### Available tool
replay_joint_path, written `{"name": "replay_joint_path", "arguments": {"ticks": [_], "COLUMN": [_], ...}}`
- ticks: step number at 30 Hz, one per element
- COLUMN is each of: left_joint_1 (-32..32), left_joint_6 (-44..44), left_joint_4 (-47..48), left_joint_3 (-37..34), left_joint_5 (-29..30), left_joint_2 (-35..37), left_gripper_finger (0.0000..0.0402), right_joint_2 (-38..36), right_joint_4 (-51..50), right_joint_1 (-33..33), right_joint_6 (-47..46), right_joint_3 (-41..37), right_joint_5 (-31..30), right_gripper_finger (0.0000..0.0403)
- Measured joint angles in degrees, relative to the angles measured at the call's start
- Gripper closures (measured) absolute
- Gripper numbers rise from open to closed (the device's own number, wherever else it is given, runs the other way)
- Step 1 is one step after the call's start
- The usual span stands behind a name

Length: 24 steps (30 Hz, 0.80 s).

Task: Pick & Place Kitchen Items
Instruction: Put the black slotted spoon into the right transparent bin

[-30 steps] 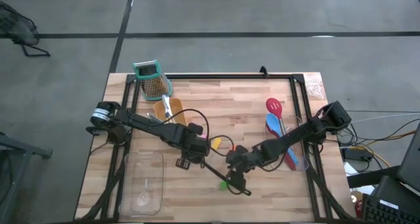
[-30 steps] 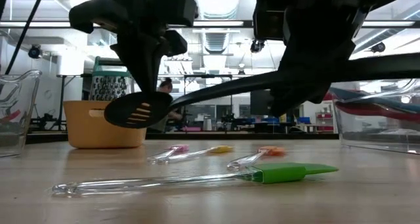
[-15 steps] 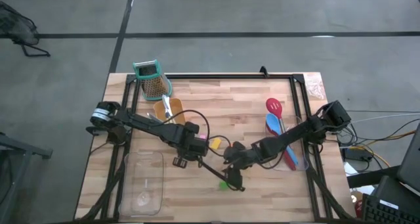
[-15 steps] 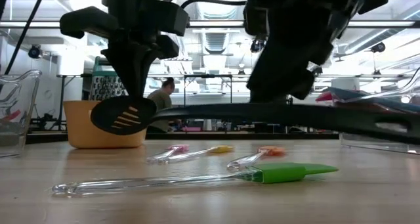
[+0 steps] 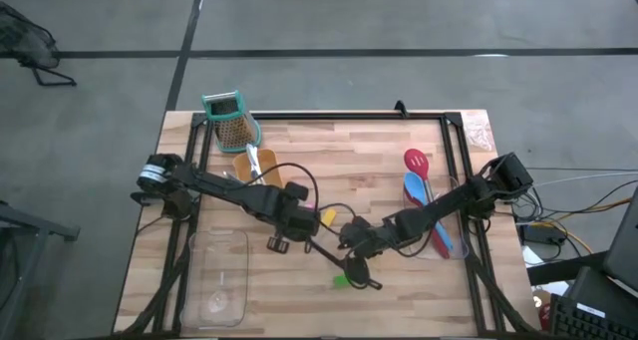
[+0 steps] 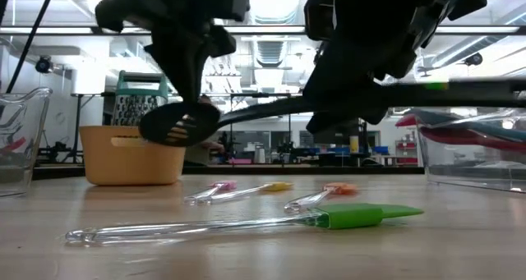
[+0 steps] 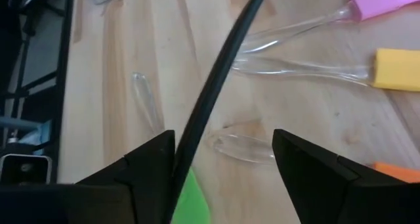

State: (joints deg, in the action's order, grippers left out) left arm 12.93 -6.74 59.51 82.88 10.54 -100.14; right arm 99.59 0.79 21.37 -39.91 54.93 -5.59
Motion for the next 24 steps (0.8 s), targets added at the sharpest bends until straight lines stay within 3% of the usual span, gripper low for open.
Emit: {"name": "replay_joint_path", "arguments": {"ticks": [4, 8, 16, 21, 24], "left_joint_1": [0.0, 0.0, 0.0, 0.1, 0.3], "left_joint_6": [-0.1, -0.1, -0.3, -0.6, -0.4], "left_joint_4": [0.1, 0.1, 0.0, -0.1, -0.3], "left_joint_3": [0.9, 1.2, 1.2, 1.2, 1.2], "left_joint_5": [0.0, 1.0, 6.9, 7.0, 6.9], "left_joint_2": [0.0, 0.0, 0.0, 0.0, 0.0], "left_gripper_finger": [0.0401, 0.0401, 0.0401, 0.0393, 0.0383], "right_joint_2": [0.0, 0.0, 0.0, 0.0, 0.0], "right_joint_4": [0.0, 0.0, -0.2, -1.2, -1.7], "right_joint_1": [0.0, 0.0, 0.0, -0.1, -0.1], "right_joint_6": [0.0, 0.0, 0.8, 0.3, 0.1], "right_joint_3": [-0.3, -0.3, -0.3, -0.5, -0.6], "right_joint_5": [-0.4, -0.2, 0.6, 0.3, -0.3], "right_gripper_finger": [0.0153, 0.0183, 0.0285, 0.0372, 0.0379]}}
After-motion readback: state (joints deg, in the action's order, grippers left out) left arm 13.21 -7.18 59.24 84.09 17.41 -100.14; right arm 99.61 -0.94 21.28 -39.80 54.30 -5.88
